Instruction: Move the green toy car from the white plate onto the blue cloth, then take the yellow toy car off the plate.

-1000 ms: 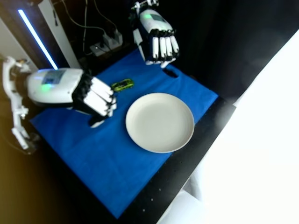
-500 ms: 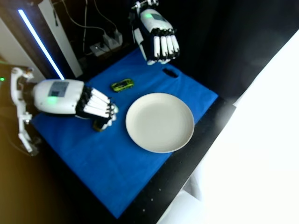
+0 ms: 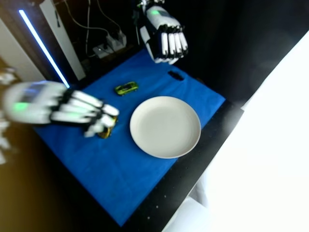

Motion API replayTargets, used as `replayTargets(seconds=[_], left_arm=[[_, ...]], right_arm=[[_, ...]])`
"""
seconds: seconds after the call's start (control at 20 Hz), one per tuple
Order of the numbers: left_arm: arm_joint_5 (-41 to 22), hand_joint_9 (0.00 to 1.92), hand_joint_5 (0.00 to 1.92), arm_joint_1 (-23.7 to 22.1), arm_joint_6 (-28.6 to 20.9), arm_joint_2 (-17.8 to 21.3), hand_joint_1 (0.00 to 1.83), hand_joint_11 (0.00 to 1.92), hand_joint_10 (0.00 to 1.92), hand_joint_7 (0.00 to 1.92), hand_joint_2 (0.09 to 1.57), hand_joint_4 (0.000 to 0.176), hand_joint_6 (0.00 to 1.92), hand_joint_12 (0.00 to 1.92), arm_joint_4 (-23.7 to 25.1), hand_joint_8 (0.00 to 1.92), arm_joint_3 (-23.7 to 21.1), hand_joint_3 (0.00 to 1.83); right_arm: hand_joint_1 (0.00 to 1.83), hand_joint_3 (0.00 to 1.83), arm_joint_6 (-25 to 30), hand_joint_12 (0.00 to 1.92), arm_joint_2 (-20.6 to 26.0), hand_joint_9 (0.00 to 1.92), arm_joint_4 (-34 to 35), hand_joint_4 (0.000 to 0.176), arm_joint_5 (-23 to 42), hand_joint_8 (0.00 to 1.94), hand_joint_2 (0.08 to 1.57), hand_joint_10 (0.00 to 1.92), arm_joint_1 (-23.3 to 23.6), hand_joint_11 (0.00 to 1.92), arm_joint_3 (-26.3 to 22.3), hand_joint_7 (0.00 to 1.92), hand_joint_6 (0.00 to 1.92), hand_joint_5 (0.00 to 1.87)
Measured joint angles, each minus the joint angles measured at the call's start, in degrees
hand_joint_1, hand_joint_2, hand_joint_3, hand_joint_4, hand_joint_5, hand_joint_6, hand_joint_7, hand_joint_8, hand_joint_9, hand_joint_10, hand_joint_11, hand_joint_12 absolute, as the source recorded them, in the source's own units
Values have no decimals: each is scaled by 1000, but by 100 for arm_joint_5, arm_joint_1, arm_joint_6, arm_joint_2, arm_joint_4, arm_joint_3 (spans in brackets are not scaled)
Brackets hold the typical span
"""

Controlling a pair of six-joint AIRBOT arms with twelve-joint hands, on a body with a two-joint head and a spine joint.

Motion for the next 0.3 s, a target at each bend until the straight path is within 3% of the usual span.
replayTargets(seconds=[0.05,0.1,0.15,0.2,0.25,0.3], left_arm=[[-166,644,454,2,-7,72,1030,439,703,706,1349,0,1650,1365,-33,1307,28,0],[-348,660,504,4,-7,136,808,449,584,625,1365,126,1656,1262,-76,695,59,0],[-573,745,486,2,-20,243,596,452,190,728,1258,18,306,932,-170,111,72,0],[-640,745,486,-4,-55,271,596,452,190,728,1258,18,306,932,-168,111,83,0],[-793,774,547,-9,-251,315,619,447,124,741,1254,0,133,1032,-79,42,136,0],[-994,794,610,-15,-562,361,625,456,83,758,1240,0,58,1045,107,18,247,0]], right_arm=[[959,34,142,1706,96,273,291,0,645,900,1175,1146,-254,122,-57,284,994,48],[859,33,398,1625,184,302,579,0,1292,847,1218,1065,-516,127,-61,284,998,9],[862,6,638,1661,267,266,1001,0,2118,671,1193,892,-649,4,-59,321,972,66],[862,6,638,1661,295,266,1045,0,2321,671,1193,892,-649,4,-57,321,972,66],[908,0,638,1570,337,207,1001,0,2688,662,1165,889,-647,0,-46,264,846,12],[925,0,638,1466,341,185,901,0,2900,589,1152,811,-616,0,-42,252,841,2]])
